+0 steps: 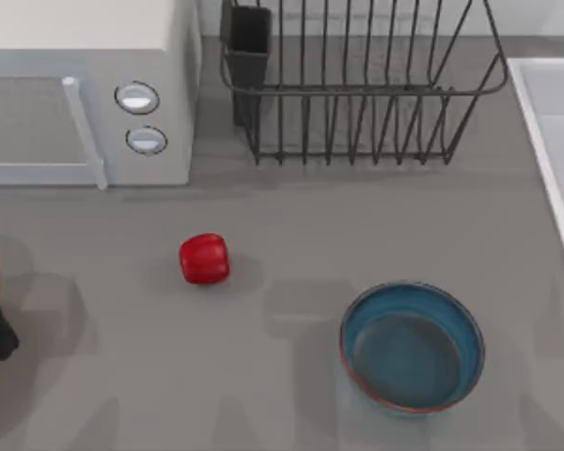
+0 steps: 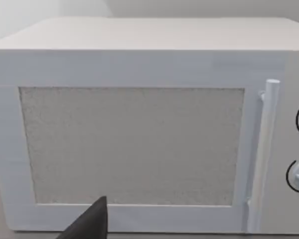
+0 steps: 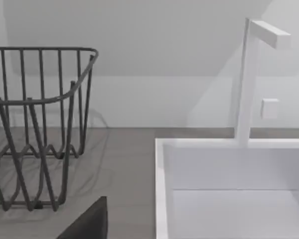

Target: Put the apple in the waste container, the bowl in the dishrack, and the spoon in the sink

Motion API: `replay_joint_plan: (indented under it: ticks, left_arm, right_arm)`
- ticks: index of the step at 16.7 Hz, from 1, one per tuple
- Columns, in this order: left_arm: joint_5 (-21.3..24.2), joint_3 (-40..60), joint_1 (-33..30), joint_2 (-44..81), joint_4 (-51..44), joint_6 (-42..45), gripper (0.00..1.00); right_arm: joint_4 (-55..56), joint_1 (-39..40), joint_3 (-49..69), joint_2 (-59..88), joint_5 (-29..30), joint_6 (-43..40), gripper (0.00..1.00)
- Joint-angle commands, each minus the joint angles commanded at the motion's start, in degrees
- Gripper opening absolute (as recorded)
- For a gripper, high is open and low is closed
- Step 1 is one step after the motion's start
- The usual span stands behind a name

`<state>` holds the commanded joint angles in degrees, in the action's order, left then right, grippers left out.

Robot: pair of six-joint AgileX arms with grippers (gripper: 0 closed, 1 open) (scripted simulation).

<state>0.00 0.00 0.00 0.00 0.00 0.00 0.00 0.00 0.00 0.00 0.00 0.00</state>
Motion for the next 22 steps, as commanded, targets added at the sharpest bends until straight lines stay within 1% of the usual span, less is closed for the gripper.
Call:
replay_joint_plan:
  ticks: [3, 5, 7, 9, 12, 19, 22]
  left_arm:
    - [0.1, 0.6, -0.2, 0.6, -0.4, 0.3, 1.0]
    - [0.3, 3.5, -1.2, 3.5, -2.5, 1.6, 1.0]
    - [0.5, 8.8, -2.7, 8.8, -6.2, 4.0, 1.0]
    - [0.7, 16.2, -4.6, 16.6, -11.1, 7.2, 1.0]
    - [1.0, 29.6, -8.0, 32.6, -20.3, 13.1, 1.0]
    - [1.8, 63.5, -17.3, 79.3, -45.6, 28.9, 1.0]
    - [2.1, 76.9, -21.0, 96.3, -55.4, 35.3, 1.0]
  right_arm:
    - [0.0, 0.0, 0.0, 0.0, 0.0, 0.0, 1.0]
    - [0.0, 0.0, 0.0, 0.0, 0.0, 0.0, 1.0]
    - [0.0, 0.0, 0.0, 0.0, 0.0, 0.0, 1.0]
    - [0.0, 0.0, 0.0, 0.0, 0.0, 0.0, 1.0]
    - [0.0, 0.0, 0.0, 0.0, 0.0, 0.0, 1.0]
    - [0.0, 0.0, 0.0, 0.0, 0.0, 0.0, 1.0]
    - [0.0, 0.0, 0.0, 0.0, 0.0, 0.0, 1.0]
